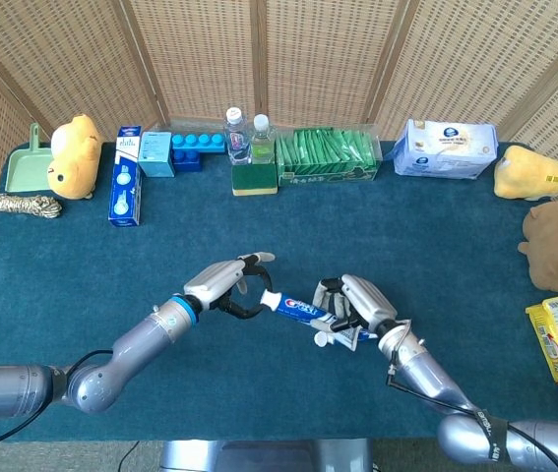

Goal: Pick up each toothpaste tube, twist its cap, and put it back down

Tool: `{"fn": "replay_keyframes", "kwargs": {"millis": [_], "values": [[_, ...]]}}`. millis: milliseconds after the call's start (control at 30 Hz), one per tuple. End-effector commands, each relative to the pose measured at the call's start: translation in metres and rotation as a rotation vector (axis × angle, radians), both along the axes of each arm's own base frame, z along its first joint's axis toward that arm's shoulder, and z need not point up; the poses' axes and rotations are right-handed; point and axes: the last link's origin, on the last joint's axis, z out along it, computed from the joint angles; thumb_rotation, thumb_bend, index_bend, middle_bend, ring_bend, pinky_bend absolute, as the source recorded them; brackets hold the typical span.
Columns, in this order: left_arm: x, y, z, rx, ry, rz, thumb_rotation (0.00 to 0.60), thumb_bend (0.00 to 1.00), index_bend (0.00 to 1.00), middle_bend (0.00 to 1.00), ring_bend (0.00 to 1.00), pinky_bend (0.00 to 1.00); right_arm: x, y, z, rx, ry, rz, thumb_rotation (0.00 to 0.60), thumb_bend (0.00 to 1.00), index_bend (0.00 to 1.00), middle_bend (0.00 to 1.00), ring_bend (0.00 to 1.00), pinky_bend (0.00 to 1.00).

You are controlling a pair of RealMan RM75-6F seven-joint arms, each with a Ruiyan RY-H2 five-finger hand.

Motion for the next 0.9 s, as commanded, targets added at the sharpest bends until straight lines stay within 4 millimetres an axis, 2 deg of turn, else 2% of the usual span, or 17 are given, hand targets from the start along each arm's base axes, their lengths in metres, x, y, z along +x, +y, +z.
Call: {"fn": "replay_keyframes", "kwargs": {"millis": [33, 500, 900], "values": [[-0.001, 0.000, 0.001, 0.000, 0.000, 0.001, 0.600, 0.37, 0.51, 0.12, 0.09, 0.40, 0.000, -0.002, 0.000, -0.009, 0.006, -0.006, 0.600, 0.51, 0.91, 0.74, 0.72, 0.77], [-0.006, -0.003, 0.007, 0.003, 0.000, 0.008, 0.600, 0.37, 0.51, 0.12, 0.09, 0.40, -0.002, -0.009, 0.000, -0.035, 0.030, -0.035, 0.600, 0.51, 0.91, 0.74, 0.72, 0.77], [-0.002, 0.000, 0.017, 0.035, -0.036, 0.001, 0.600, 0.37, 0.42, 0.09, 0.09, 0.40, -0.002, -0.006, -0.003, -0.027, 0.051, -0.030, 0.600, 0.51, 0.91, 0.74, 0.72, 0.77]]}}
